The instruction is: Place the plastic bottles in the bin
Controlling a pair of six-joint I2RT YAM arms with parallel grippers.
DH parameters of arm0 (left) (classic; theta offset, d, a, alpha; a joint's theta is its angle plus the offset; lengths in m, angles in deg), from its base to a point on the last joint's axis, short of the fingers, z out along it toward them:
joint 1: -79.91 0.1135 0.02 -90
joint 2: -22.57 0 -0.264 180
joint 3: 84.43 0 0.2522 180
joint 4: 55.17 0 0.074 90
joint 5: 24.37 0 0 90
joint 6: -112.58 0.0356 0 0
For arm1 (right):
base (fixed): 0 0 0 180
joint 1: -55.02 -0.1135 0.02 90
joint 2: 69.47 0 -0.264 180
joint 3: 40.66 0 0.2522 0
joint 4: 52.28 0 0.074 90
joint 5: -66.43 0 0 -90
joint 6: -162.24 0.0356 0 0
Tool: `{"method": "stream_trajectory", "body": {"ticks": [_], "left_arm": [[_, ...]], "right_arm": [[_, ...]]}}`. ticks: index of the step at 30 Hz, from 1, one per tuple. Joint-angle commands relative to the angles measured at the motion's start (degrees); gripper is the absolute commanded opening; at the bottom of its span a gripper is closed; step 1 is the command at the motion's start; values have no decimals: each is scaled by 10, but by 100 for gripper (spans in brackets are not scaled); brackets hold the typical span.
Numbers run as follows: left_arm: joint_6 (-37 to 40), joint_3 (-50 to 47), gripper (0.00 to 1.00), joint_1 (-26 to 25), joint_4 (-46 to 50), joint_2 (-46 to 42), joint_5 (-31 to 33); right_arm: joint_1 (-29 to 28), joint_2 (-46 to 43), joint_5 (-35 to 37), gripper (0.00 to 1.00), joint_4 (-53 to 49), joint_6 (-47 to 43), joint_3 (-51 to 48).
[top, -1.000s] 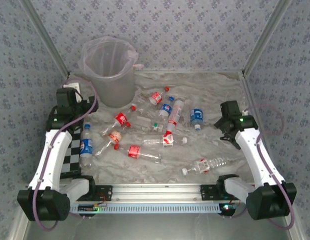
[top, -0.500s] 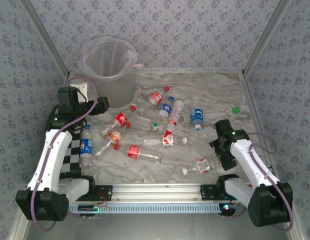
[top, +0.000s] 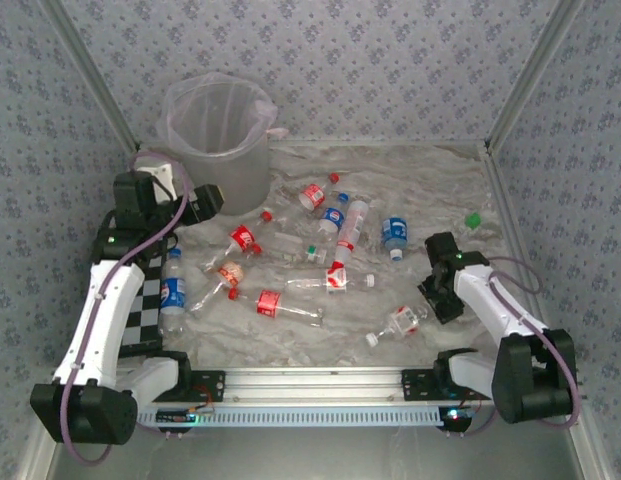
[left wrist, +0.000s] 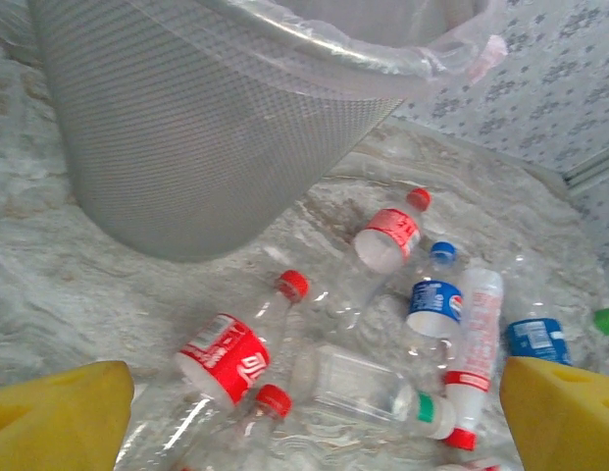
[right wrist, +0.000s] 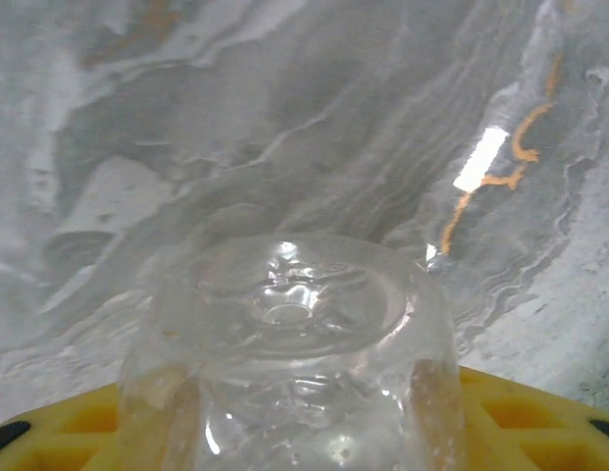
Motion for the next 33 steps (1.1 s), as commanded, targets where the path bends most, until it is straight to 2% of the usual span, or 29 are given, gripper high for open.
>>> {"method": "stream_trajectory", "body": {"ticks": [1, 5, 8, 10, 14, 17, 21, 24, 28, 33], "left_arm": [[-33, 28, 95, -26, -34, 8, -47], [-62, 37, 95, -88, -73, 28, -93], [-50, 50, 96, -175, -80, 63, -98], [-35, 54, 97, -226, -90, 93, -103], [-13, 63, 99, -310, -124, 148, -93], [2, 66, 99, -354, -150, 176, -80], [10, 79, 99, -383, -161, 209, -67], [-4, 66, 99, -387, -203, 227, -22], [-27, 45, 97, -388, -266, 237, 1], [-14, 46, 95, -387, -248, 246, 34]], "right_arm": [[-13, -28, 27, 55, -34, -24, 37], [-52, -43, 44, 53, 33, -123, 93], [-80, -23, 1, 46, 138, -202, 131], [-99, 10, -39, 45, 196, -244, 164], [-148, 125, -66, 44, 160, -311, 311], [-173, 185, -112, 45, 151, -344, 393], [-185, 212, -173, 45, 194, -342, 421], [-199, 221, -179, 45, 212, -332, 429], [-216, 233, -183, 46, 204, -327, 451], [-225, 219, -187, 45, 210, -318, 453]]}}
